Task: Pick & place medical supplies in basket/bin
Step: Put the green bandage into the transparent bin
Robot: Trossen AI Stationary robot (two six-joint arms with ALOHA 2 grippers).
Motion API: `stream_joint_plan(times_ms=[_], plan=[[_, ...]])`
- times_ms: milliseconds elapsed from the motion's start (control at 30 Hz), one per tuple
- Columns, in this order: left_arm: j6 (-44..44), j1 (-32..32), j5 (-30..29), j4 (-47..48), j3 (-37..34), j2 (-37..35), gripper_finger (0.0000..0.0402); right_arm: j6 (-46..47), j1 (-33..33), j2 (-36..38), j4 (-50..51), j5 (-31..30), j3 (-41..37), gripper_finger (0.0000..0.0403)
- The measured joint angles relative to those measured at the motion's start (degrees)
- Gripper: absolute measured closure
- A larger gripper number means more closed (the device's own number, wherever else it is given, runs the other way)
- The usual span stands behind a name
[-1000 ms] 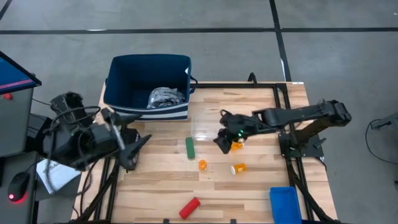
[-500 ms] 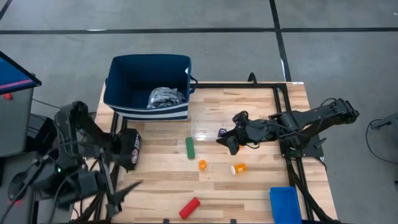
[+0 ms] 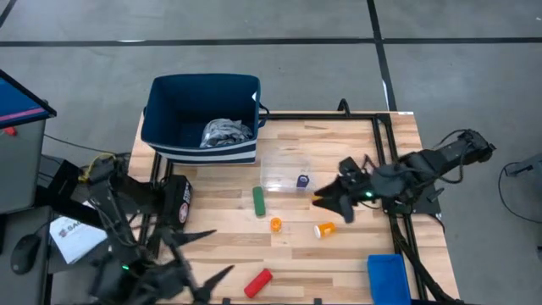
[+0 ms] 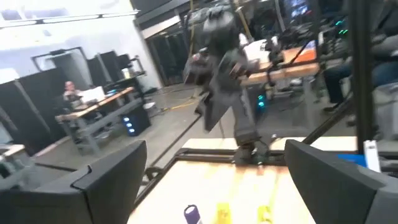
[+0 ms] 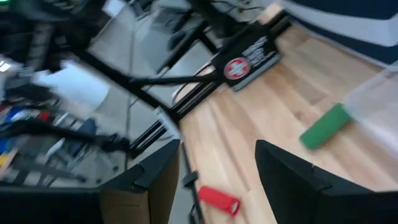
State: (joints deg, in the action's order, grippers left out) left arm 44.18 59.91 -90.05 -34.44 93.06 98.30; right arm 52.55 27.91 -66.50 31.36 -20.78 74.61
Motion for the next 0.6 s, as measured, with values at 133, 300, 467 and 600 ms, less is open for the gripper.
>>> stream_joint_plan(times_ms=[133,300,467,600], plan=[[-0.8,-2.5,0.0,-0.3,0.3,2.1,0.0027,-0.6,5.2,2.5,1.5,-0.2,0.0,0.0198],[-0.8,-7.5,0.0,0.0,0.3,4.0,0.0025,-1.5,11.3,4.3,1.6,-2.8,0.0,0.0198],[2.1,-13.0,0.0,2.4,2.0,3.5,0.0025,-1.4,15.5,5.5,1.2,-5.4,0.0,0.0198],[3.3,-17.6,0.1,9.2,5.6,1.6,0.0025,-1.5,17.4,5.9,0.9,-8.4,0.0,0.0198]])
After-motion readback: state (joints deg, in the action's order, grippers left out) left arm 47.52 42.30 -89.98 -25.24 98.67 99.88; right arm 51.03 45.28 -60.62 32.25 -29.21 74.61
